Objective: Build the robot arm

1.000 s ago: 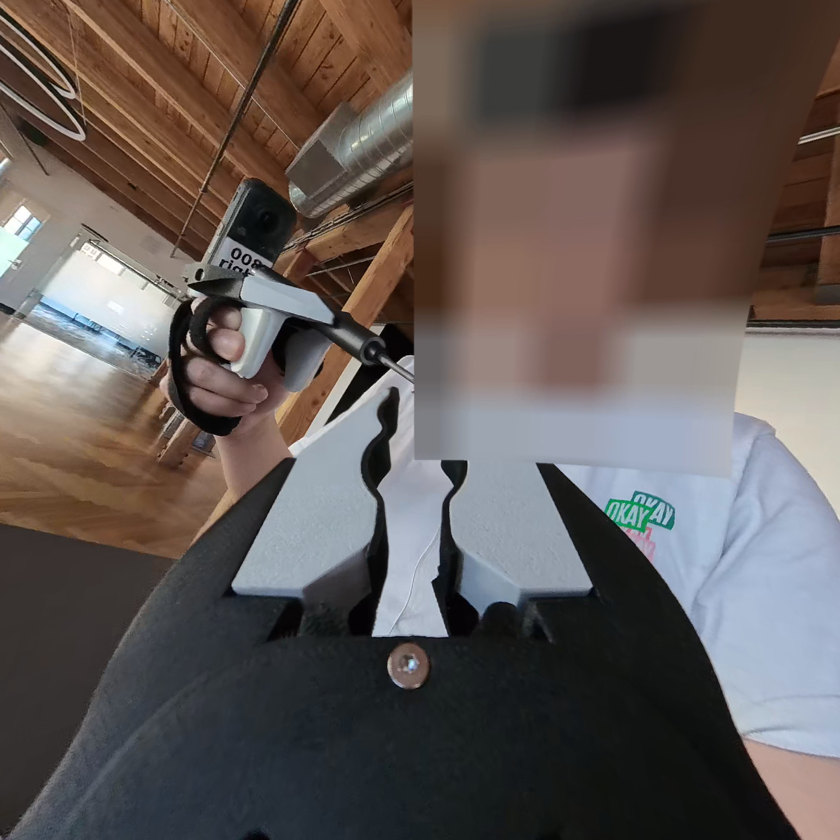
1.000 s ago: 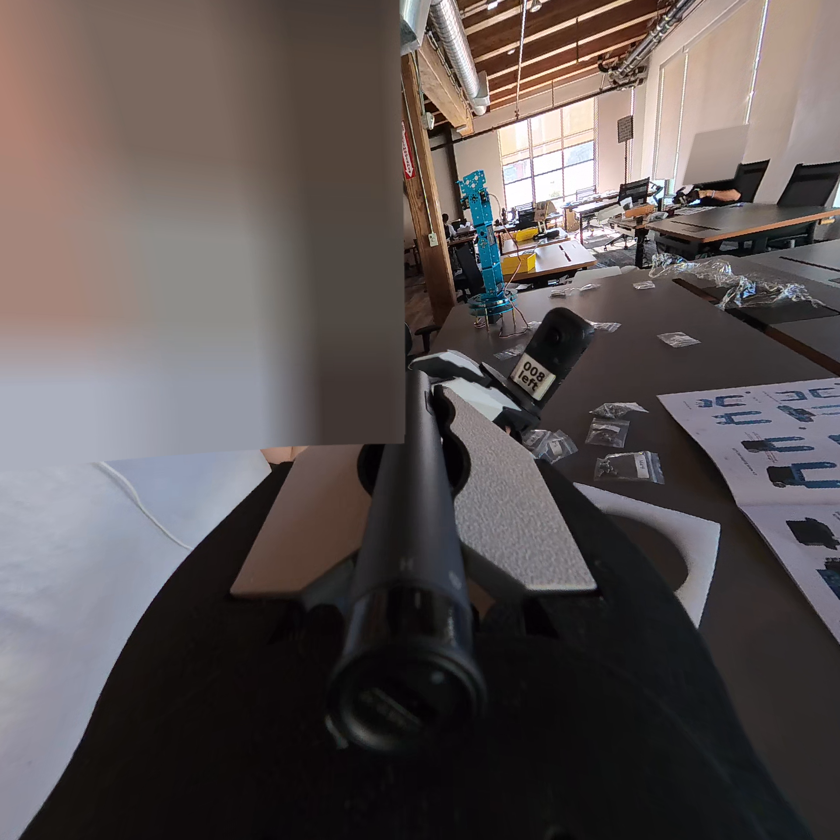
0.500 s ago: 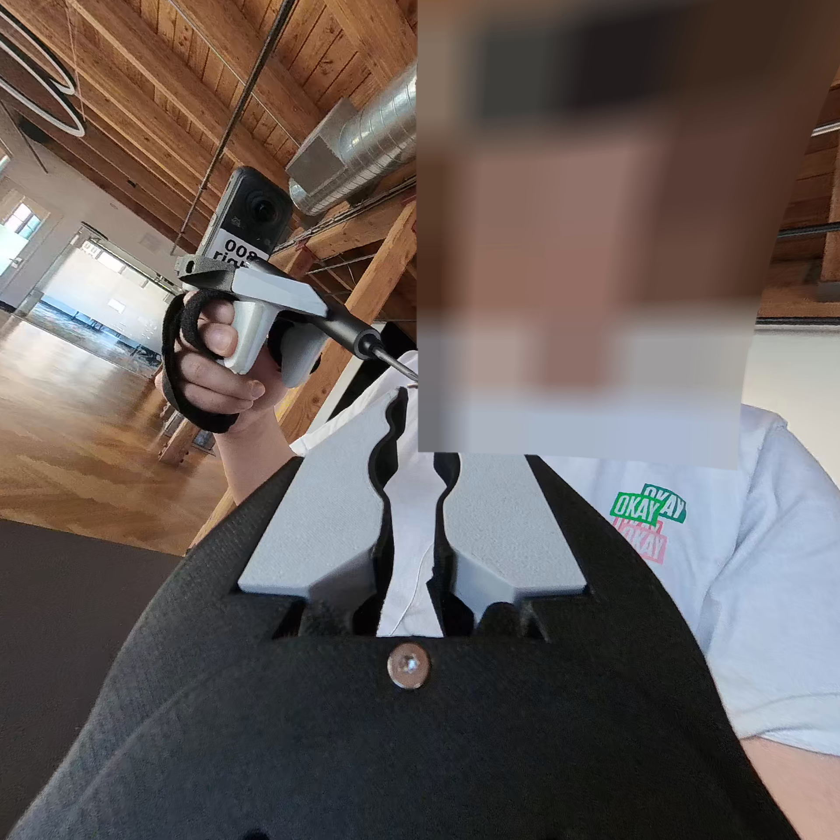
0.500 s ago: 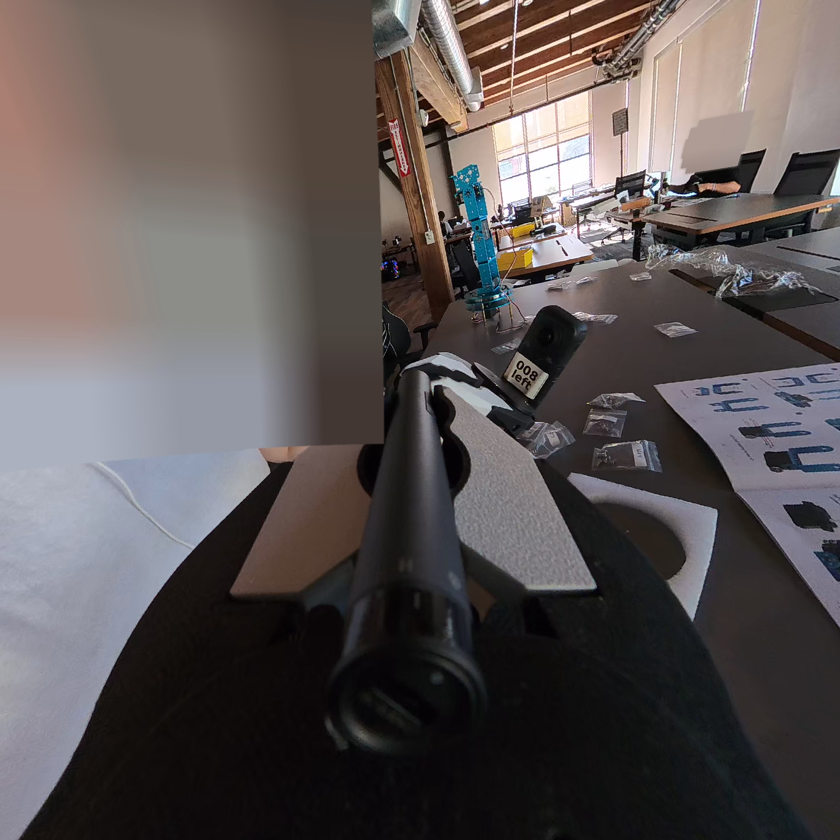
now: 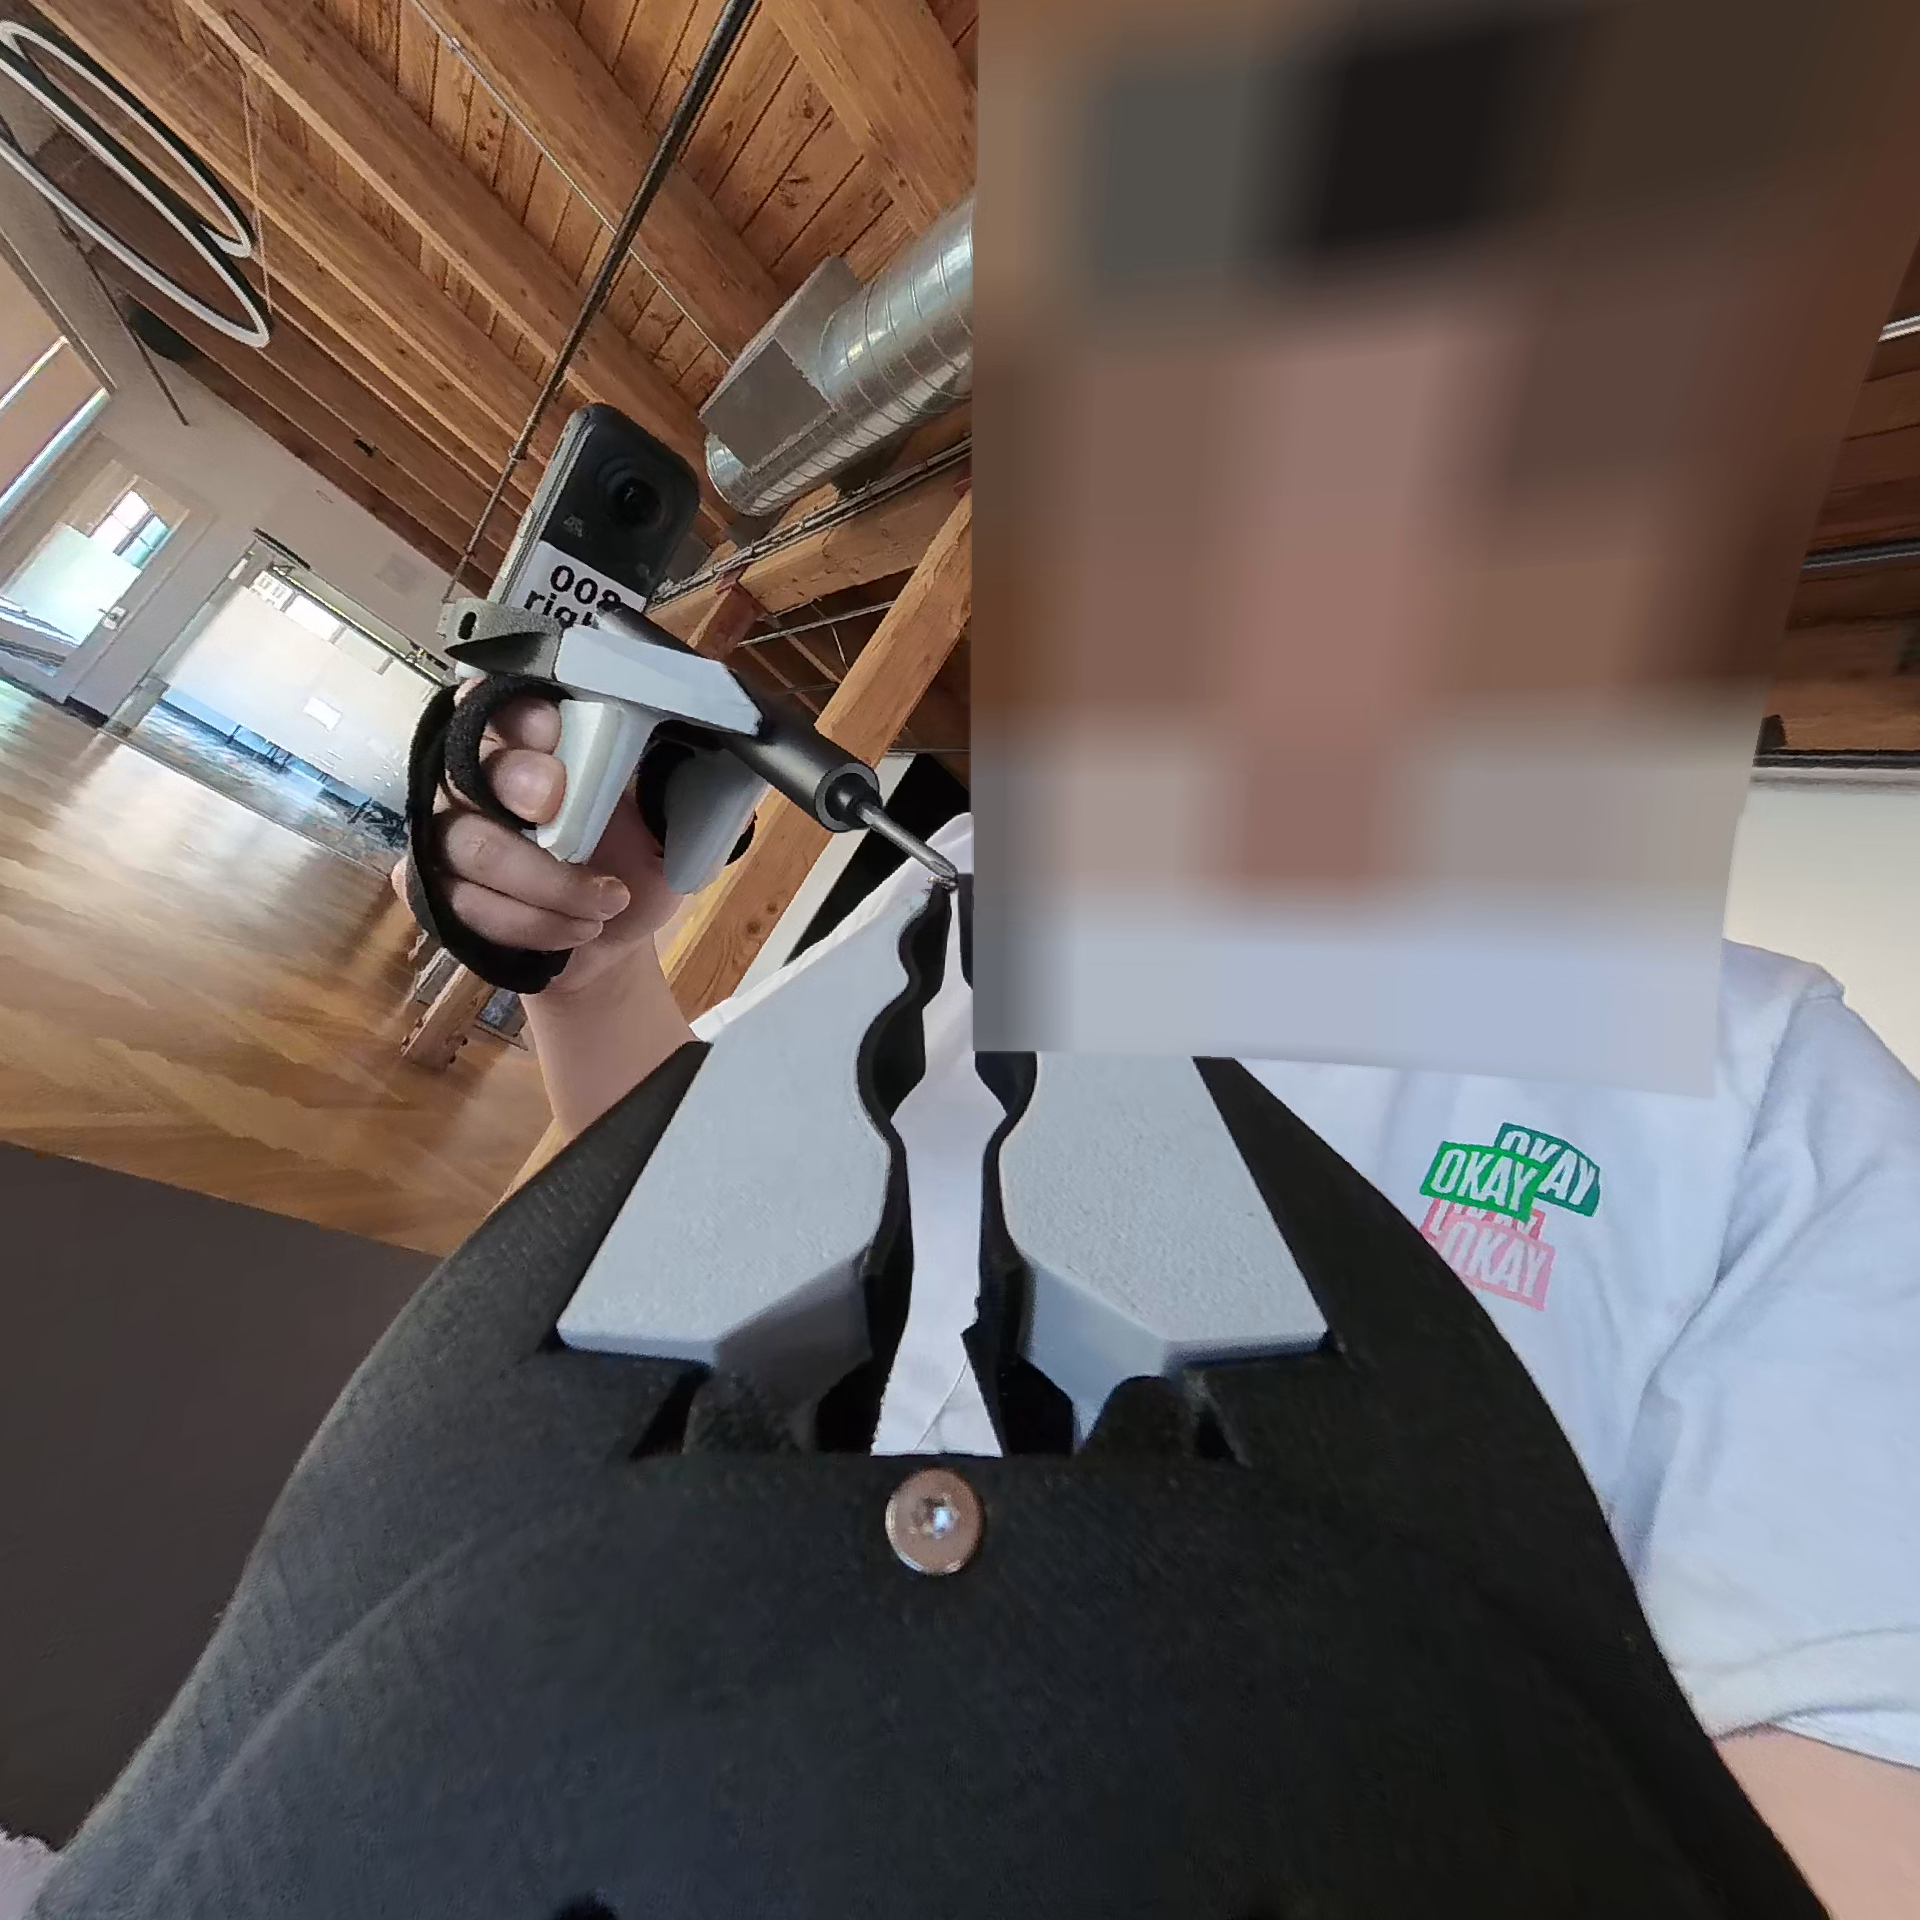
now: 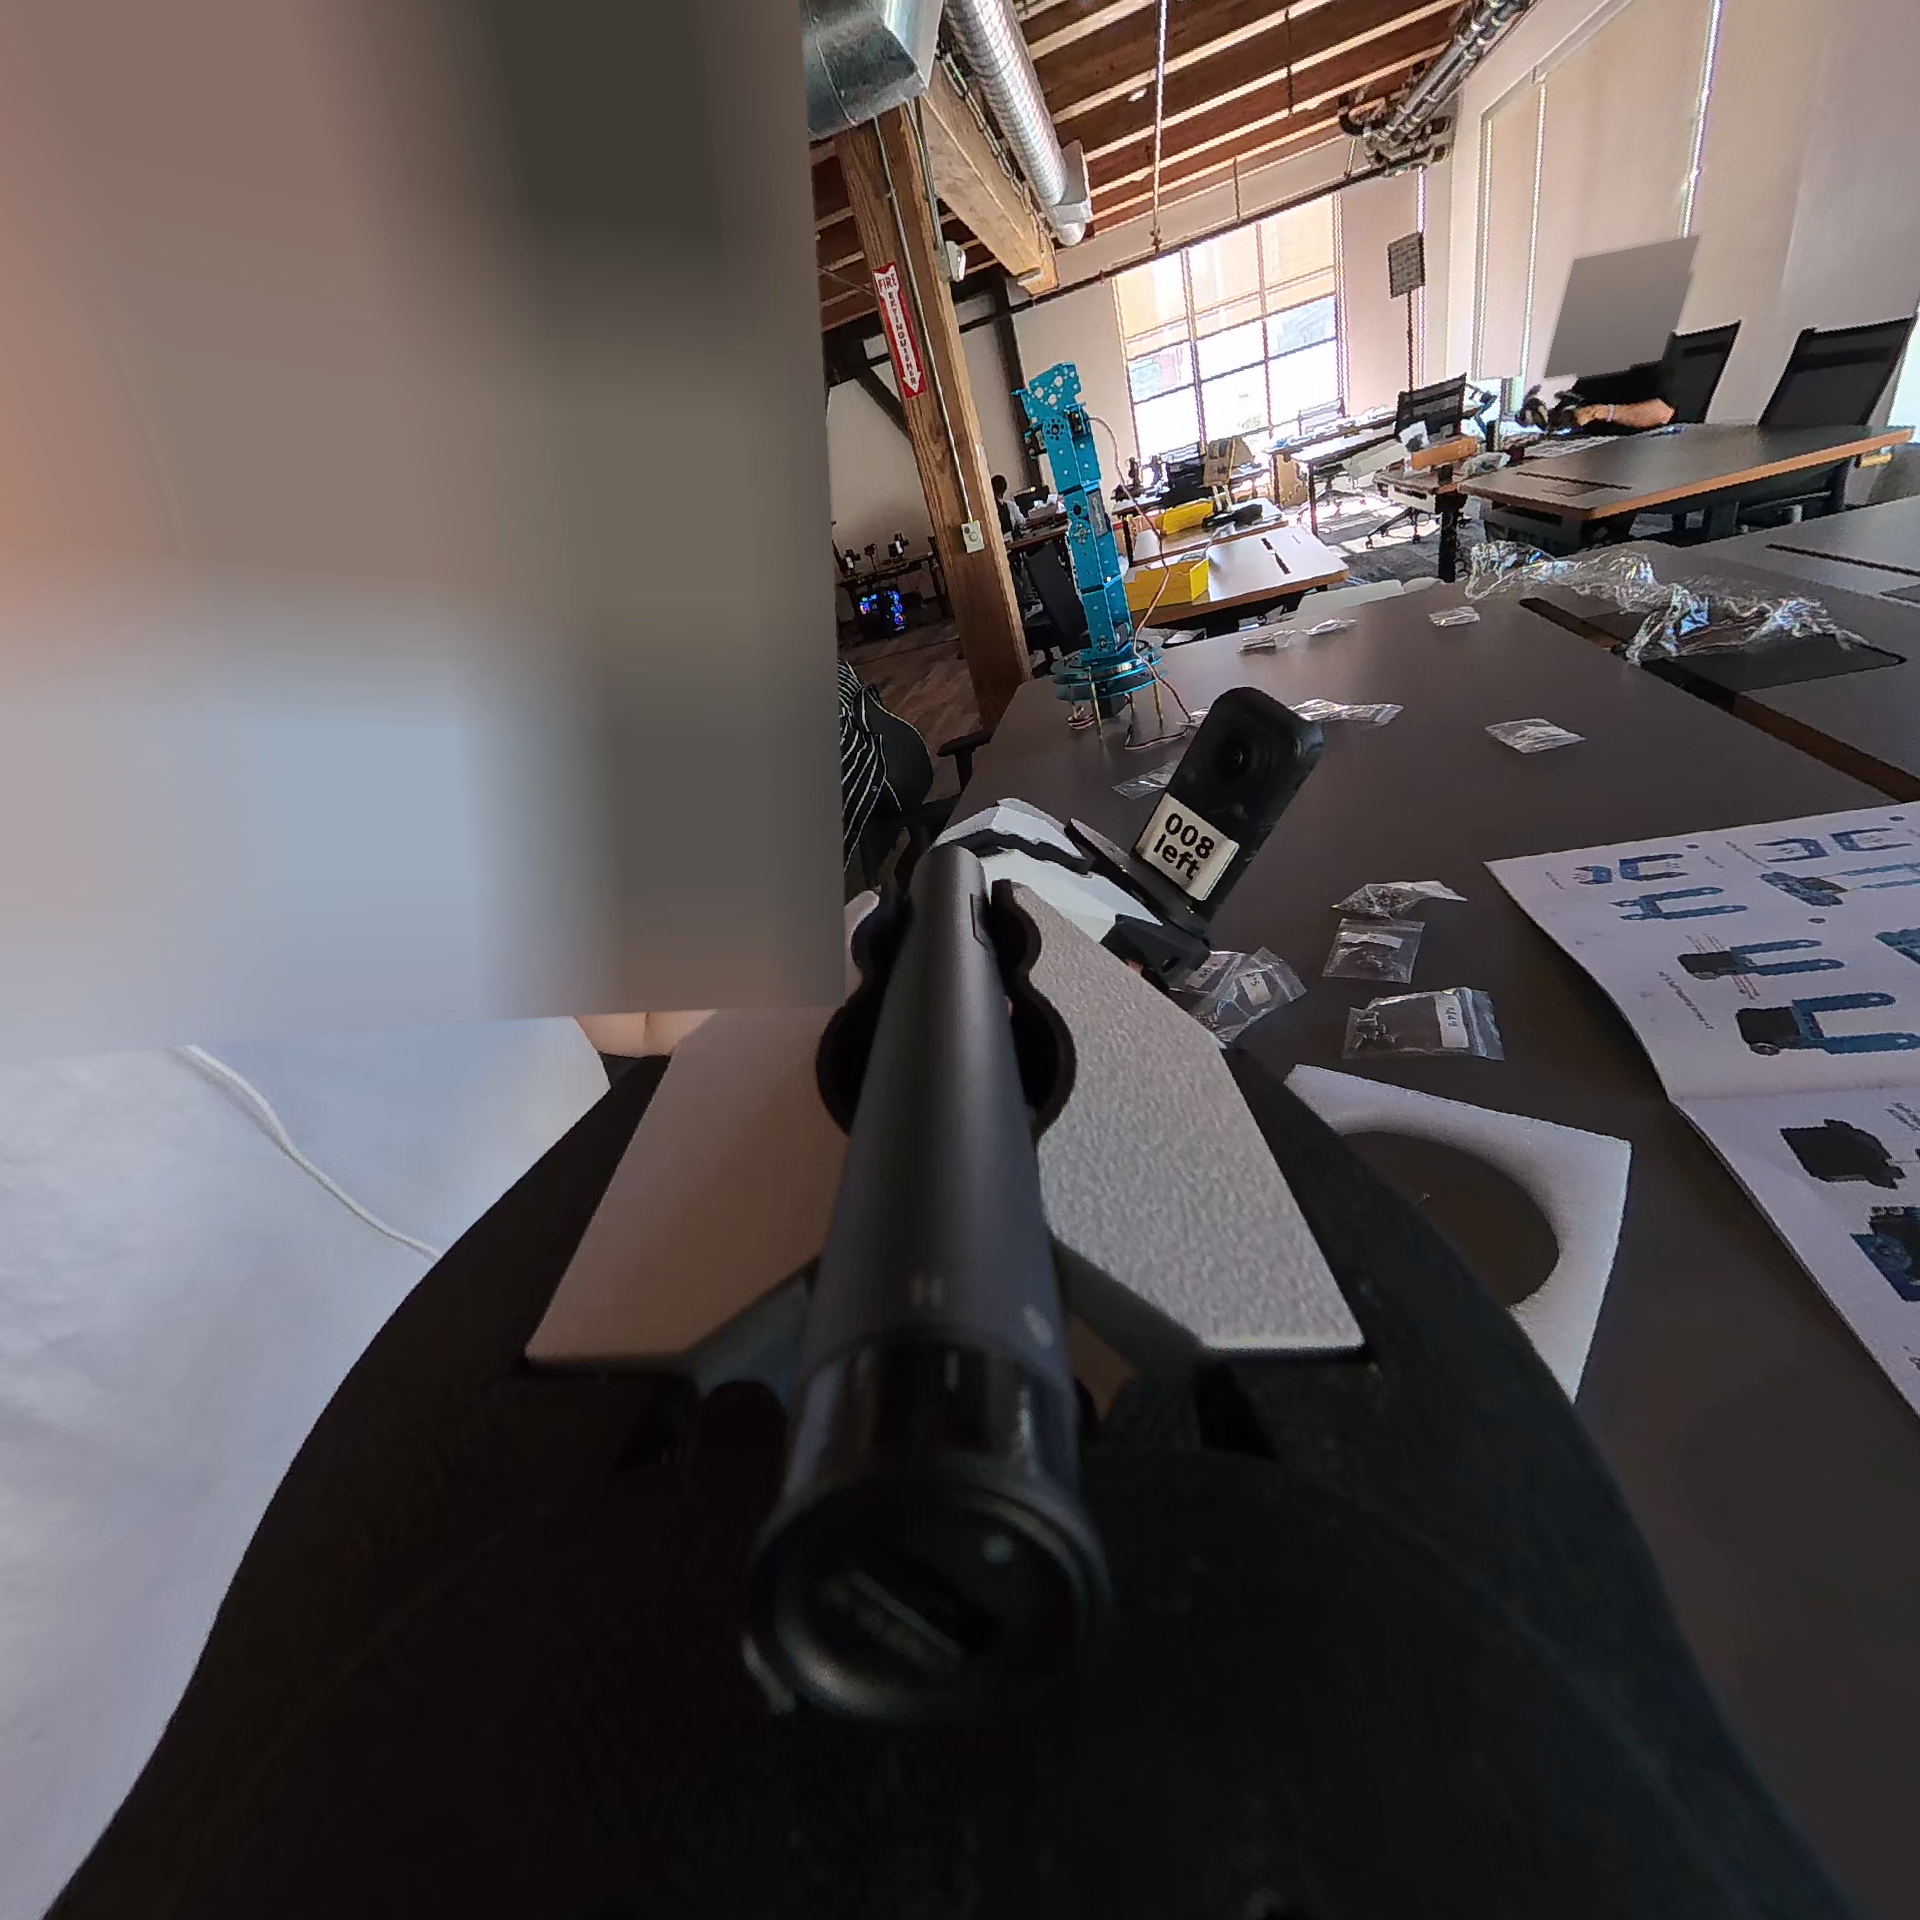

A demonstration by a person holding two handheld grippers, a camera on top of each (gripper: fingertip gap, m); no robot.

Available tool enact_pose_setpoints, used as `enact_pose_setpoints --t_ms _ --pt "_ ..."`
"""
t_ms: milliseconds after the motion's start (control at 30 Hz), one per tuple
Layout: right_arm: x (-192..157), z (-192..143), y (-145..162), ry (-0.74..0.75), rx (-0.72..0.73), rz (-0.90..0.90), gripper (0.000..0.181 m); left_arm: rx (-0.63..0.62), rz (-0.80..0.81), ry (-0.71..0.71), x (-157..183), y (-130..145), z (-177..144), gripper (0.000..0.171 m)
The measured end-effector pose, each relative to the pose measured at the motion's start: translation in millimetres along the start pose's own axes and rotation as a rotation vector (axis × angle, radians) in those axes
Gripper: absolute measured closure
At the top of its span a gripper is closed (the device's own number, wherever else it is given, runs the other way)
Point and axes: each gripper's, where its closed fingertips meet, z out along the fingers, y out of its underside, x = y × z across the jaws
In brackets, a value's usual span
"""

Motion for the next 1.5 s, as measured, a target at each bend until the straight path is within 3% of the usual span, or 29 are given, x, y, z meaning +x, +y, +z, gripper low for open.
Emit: enact_pose_setpoints --t_ms 400,533,600,700,833,1000,1300,1400,1500 --pt "7 -2 -2 0.033 0.022 -0.023 0.164 0.044 0.055 -0.094 -6 -5 -8 0.171" --pt "17 -4 8 0.102 -0.033 -0.057 0.164 -0.002 0.167 -0.382 -29 -3 -22 0.171" --pt "27 -8 22 0.168 -0.089 -0.071 0.164 -0.111 0.264 -0.657 -52 6 -41 0.171" --pt "37 -12 47 0.229 -0.169 -0.066 0.164 -0.423 0.322 -1.048 -80 39 -84 0.171" --pt "36 -11 72 0.229 -0.220 -0.034 0.164 -0.766 0.286 -1.302 -84 81 -125 0.171" --pt "31 -5 86 0.199 -0.221 0.008 0.164 -0.963 0.322 -1.481 -80 98 -148 0.171" --pt "29 -4 97 0.205 -0.229 0.012 0.164 -0.901 0.232 -1.656 -75 109 -146 0.163" --pt "33 -8 100 0.229 -0.248 0.002 0.164 -0.935 0.268 -1.617 -73 106 -150 0.165" --pt "39 -12 112 0.279 -0.301 -0.028 0.164 -0.962 0.348 -1.475 -75 94 -147 0.165"
